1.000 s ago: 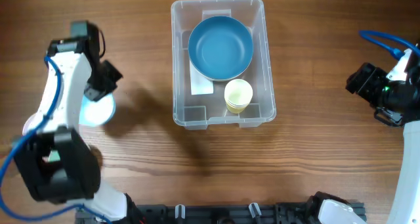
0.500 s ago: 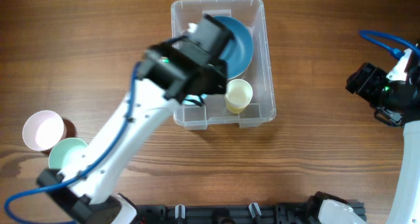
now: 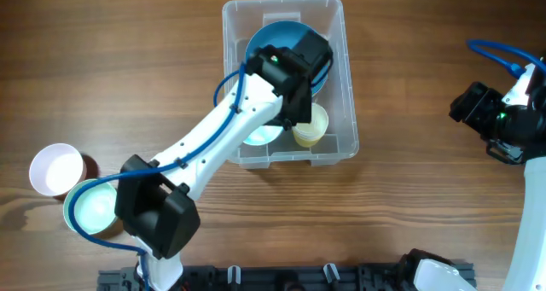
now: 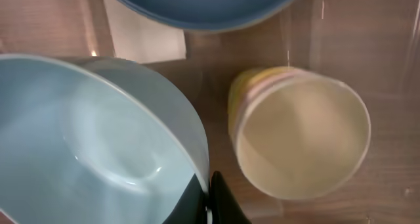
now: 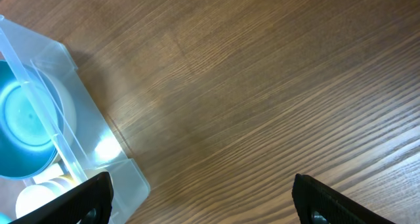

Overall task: Pack container
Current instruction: 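Carry the light blue cup into the container beside the yellow cup, release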

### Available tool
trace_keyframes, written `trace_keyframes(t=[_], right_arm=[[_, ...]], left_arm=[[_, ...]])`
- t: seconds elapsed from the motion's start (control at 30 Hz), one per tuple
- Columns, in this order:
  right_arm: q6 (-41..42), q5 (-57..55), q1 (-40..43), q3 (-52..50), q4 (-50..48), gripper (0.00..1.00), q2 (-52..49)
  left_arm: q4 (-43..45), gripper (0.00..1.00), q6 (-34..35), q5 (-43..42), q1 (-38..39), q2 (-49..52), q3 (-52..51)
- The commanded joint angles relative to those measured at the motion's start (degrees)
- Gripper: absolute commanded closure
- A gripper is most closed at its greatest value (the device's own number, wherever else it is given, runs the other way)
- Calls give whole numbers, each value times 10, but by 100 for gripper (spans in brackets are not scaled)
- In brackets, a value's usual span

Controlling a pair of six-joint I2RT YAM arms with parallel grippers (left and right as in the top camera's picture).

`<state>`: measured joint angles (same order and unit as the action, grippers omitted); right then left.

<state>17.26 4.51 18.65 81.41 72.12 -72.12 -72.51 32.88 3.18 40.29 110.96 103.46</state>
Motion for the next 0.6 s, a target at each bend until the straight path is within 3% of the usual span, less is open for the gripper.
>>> trace_keyframes(t=[0.0,0.13,0.3,0.57], right_arm=[[-8,7,3,-2,0,11,-3],[-8,7,3,-2,0,11,-3],[-8,7,3,-2,1,11,-3],[-8,7,3,-2,0,11,-3]], left_arm=[[5,96,10,10,-13,-1,-6],[4,94,10,9,-10,12,-8],[2,69,10,7,-10,14,-8],[-6,64,10,25,-42,-27,1]])
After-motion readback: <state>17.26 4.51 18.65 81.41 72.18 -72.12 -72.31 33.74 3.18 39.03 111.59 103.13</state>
